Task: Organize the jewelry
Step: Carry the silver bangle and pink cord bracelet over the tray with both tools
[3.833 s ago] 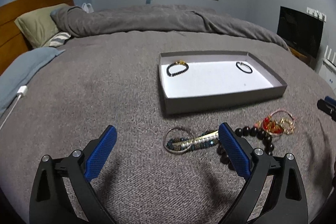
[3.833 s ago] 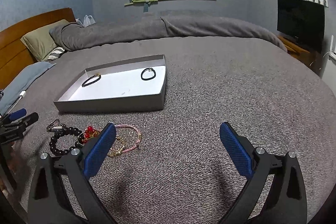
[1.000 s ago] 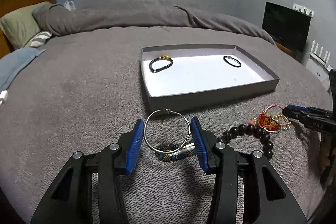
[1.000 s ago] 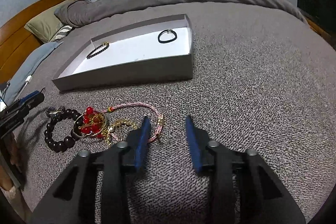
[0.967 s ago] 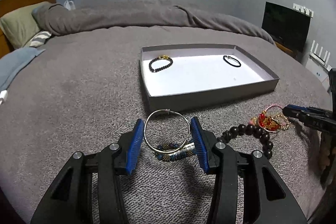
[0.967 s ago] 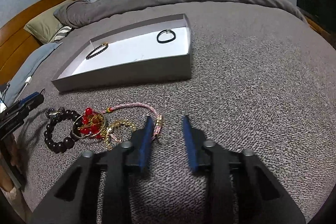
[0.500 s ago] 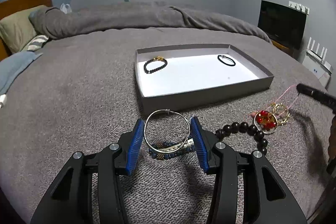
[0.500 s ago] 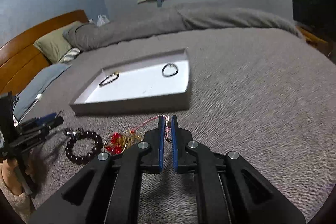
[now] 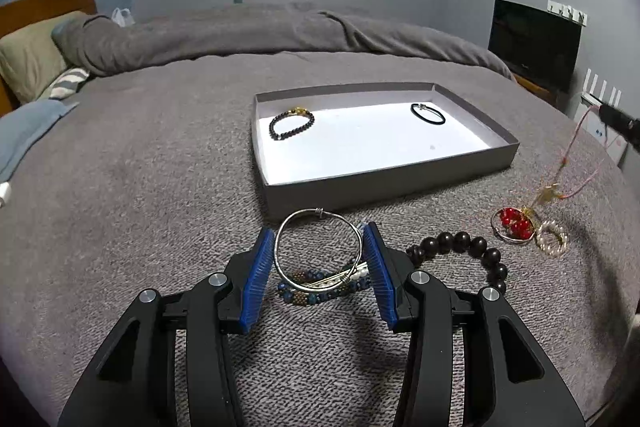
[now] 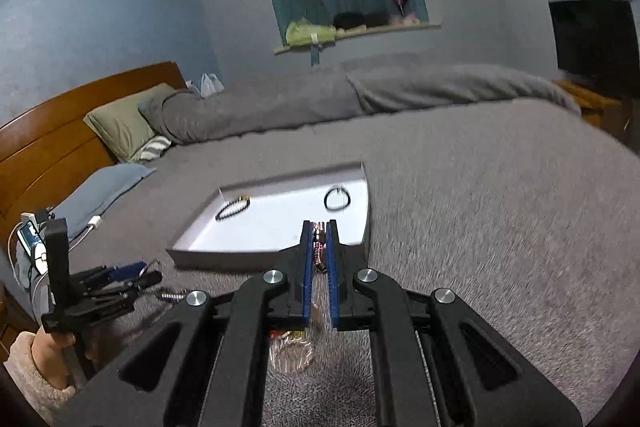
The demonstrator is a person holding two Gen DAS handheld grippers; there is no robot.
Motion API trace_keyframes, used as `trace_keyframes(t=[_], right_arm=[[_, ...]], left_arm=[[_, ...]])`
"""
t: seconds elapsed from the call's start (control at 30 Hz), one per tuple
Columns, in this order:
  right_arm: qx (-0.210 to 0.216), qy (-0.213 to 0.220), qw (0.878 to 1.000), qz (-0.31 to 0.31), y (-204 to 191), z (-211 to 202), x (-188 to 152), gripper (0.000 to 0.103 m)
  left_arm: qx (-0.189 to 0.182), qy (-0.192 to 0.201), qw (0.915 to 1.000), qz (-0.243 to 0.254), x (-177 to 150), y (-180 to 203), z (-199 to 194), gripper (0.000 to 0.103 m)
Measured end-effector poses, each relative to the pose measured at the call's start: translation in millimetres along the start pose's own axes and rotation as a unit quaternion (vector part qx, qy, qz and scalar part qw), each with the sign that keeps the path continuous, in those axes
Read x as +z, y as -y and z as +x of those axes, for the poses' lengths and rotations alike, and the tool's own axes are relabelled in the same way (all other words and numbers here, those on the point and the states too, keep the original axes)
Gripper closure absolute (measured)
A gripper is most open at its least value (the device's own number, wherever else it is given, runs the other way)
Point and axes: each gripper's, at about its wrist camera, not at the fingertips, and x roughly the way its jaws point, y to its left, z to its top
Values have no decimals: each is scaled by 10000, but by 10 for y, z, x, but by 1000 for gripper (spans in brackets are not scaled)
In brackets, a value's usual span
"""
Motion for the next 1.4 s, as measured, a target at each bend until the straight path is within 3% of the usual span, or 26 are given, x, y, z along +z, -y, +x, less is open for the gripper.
trace_keyframes(t=[0.43,0.7,0.9,1.07,1.27,1.4], right_arm=[[40,153,9999,-39,-61,-85,103,97],[-58,185,9996,-192,-105,139,332,97],[-89,158,9996,-224,-72,510,494,97],[-114,52,9995,-287,-71,859,559,97],[-108,-156,9991,-384,-59,1251,538,97],[-212,-596,9975,-329,-1,1506,430,97]], left_arm=[[-173,241,9995,54,94,84,-197,56],[-26,353,9992,174,461,152,-213,56],[45,399,9989,241,795,103,8,56],[40,34,9998,212,990,51,404,56],[74,-169,9994,276,999,63,760,56],[146,-427,9984,336,890,14,945,55]])
